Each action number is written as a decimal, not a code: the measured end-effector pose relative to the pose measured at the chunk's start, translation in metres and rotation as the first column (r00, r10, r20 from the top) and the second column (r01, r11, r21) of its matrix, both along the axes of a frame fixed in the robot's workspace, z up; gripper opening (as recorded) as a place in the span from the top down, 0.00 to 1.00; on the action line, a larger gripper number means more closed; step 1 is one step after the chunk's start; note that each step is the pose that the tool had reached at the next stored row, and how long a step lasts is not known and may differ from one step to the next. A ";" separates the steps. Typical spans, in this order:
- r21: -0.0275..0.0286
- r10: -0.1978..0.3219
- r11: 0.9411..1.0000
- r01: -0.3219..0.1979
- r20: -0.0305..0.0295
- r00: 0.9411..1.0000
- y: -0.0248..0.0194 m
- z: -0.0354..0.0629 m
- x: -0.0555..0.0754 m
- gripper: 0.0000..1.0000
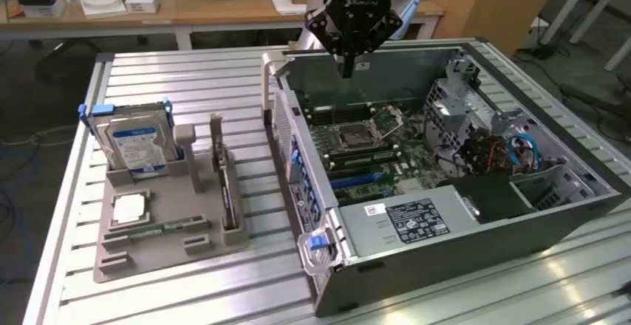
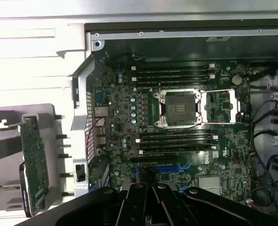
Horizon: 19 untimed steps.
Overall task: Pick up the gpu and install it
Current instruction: 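Reach for the gpu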
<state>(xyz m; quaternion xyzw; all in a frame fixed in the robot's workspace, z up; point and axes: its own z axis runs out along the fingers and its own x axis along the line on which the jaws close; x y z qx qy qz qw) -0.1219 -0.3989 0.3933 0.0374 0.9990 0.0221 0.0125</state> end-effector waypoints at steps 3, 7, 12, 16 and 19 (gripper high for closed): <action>0.000 0.000 1.000 0.000 0.000 1.000 0.0000 0.0000 0.000 0.90; 0.000 0.000 1.000 0.000 0.000 1.000 0.0000 0.0000 0.000 0.90; 0.000 0.000 1.000 0.000 0.000 1.000 0.0000 0.0000 -0.003 0.90; 0.000 0.000 1.000 0.000 0.000 1.000 0.0000 0.0000 -0.010 0.90; 0.000 0.000 1.000 0.000 0.000 1.000 0.0000 0.0000 -0.016 0.90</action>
